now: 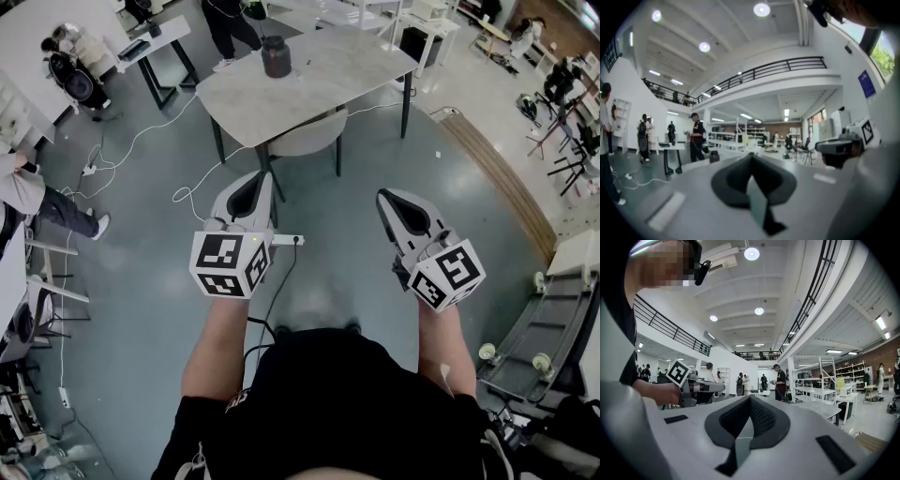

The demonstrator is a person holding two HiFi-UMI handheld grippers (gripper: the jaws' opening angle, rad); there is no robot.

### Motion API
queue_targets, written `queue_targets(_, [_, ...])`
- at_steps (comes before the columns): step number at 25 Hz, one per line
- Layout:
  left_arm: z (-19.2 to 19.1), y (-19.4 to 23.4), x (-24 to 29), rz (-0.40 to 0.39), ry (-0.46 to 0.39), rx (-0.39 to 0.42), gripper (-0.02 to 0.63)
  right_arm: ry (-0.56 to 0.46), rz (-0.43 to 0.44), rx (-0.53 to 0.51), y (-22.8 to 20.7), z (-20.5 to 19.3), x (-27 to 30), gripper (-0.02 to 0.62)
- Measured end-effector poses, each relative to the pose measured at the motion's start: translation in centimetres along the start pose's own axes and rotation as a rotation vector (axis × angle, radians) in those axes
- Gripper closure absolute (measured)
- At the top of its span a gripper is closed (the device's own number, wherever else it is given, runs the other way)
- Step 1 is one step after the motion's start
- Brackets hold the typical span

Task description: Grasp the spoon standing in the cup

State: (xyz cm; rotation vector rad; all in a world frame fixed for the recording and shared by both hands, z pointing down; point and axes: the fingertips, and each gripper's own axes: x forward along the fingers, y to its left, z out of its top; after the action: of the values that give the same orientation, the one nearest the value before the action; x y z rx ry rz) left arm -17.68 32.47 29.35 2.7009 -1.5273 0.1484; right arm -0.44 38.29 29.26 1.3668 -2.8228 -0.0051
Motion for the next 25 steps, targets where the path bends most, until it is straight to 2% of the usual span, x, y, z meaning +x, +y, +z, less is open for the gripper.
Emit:
queue_targets(6, [0.3,-3.0,1.7,-0.028,-0.003,-0.007,0.597,-0.004,-0.038,0.006,-2.7,-0.2,-2.5,0.604])
queue_targets(12, [0.9,-6.0,2.9,-0.031,-0.011,0.001,0.597,-0.020,-0.031,-0.002,-4.2,0.0,-4.7,0.604])
queue_targets(19, [-0.8,-11.0,4.4,-0.049,0.006,-0.011,0.597,0.038,-0.003,0.091,-6.9,-2.6,-9.5,0.601])
queue_targets(25, [-3.2,-11.0,5.3,-0.024,0.060,-0.062,0.597,0.044,-0.032,0.167,-9.4,-4.3,-11.2,0.601])
